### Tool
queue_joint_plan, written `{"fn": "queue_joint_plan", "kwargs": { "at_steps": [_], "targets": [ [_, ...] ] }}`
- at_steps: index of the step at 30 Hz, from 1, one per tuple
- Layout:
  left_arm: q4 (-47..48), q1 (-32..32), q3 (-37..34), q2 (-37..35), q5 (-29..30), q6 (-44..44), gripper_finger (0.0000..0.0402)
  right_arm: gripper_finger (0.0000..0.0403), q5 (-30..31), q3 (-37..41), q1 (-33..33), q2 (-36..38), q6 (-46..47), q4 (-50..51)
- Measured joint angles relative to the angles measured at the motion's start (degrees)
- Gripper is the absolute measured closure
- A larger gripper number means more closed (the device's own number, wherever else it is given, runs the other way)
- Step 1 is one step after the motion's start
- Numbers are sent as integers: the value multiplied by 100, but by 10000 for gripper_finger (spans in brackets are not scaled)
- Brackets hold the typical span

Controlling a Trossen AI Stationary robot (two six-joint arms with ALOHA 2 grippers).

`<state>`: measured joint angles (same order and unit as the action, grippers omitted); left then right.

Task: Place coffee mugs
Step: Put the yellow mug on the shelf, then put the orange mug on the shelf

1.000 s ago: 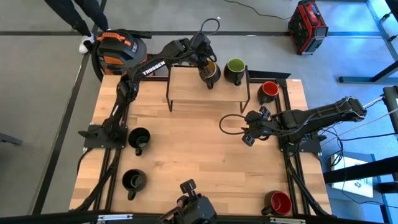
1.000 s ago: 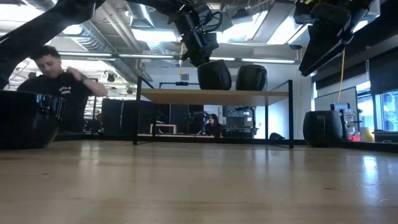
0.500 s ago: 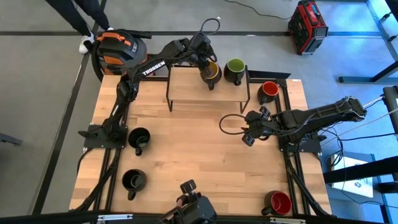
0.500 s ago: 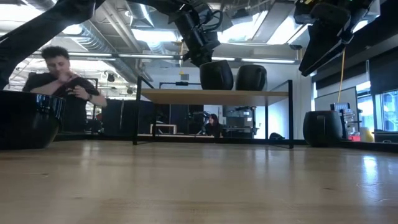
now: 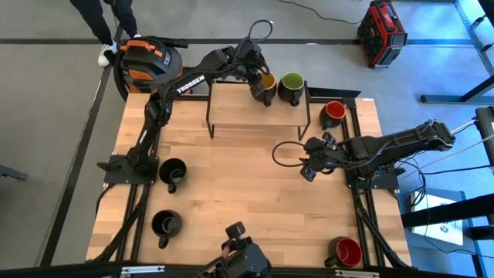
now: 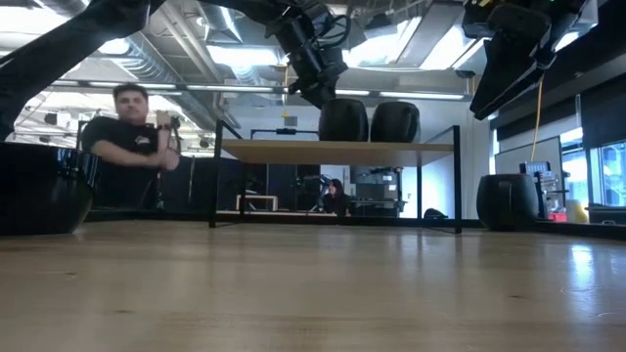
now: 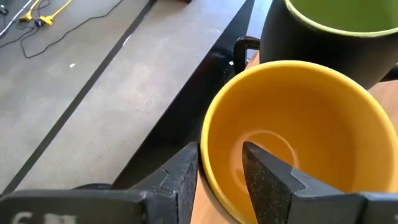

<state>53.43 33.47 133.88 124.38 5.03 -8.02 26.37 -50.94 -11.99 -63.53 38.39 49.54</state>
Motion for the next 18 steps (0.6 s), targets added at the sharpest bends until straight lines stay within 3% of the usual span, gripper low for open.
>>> {"fn": "queue_joint_plan", "kwargs": {
  "at_steps": [13, 18],
  "targets": [
    [-92, -17, 66, -207, -8, -156, 282, 189, -7, 0, 0, 0, -2, 0],
    [238, -235, 93, -926, -753, -323, 282, 189, -50, 0, 0, 0, -4, -6]
  ]
}}
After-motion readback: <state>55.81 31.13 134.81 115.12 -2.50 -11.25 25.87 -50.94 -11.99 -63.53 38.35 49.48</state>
